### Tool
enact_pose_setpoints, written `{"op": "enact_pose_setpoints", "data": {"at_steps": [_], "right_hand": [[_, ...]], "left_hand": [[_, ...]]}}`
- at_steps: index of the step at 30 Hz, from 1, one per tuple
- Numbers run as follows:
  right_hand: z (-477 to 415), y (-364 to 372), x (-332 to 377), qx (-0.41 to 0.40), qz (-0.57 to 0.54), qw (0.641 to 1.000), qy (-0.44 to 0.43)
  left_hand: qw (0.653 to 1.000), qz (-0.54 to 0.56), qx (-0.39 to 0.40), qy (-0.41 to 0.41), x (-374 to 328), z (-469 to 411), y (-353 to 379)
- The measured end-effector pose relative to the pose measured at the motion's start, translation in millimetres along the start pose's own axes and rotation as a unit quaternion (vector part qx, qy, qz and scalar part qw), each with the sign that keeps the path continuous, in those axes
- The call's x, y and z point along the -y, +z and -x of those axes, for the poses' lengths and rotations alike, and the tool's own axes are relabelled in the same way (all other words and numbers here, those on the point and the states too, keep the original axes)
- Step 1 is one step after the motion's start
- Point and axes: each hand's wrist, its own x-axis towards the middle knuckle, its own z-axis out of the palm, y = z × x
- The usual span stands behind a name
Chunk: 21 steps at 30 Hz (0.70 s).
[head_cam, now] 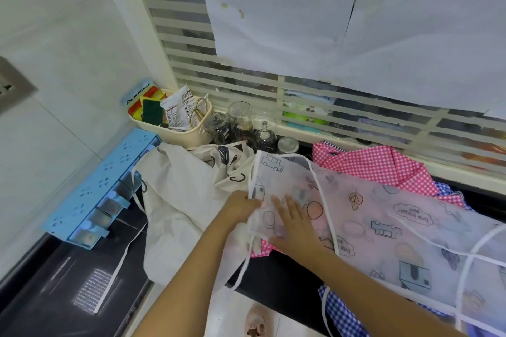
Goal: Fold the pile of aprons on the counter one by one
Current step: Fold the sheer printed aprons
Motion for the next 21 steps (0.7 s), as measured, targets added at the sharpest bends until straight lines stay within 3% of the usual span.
{"op": "enact_pose_setpoints", "data": {"at_steps": [3,8,11,16,21], "right_hand": [[-3,2,-13,0.025,0.016,1.0,0.001],[-5,-11,-17,0.022,-0.025,0.999,0.026],[-1,-14,-21,0.036,-0.026,0.998,0.034],[2,-14,-24,0.051,-0.003,0.998,0.028],[0,-14,-28,0.065,0.003,0.997,0.035]], "left_hand": [[0.999,-0.045,0.008,-0.019,7,0,-7],[0.999,0.005,-0.027,0.03,13,-4,-11],[0.992,0.079,-0.077,0.057,14,-5,-15],[0.985,0.169,-0.012,0.022,1,-3,-12],[0.955,0.293,-0.049,-0.004,-22,-7,-20]]}}
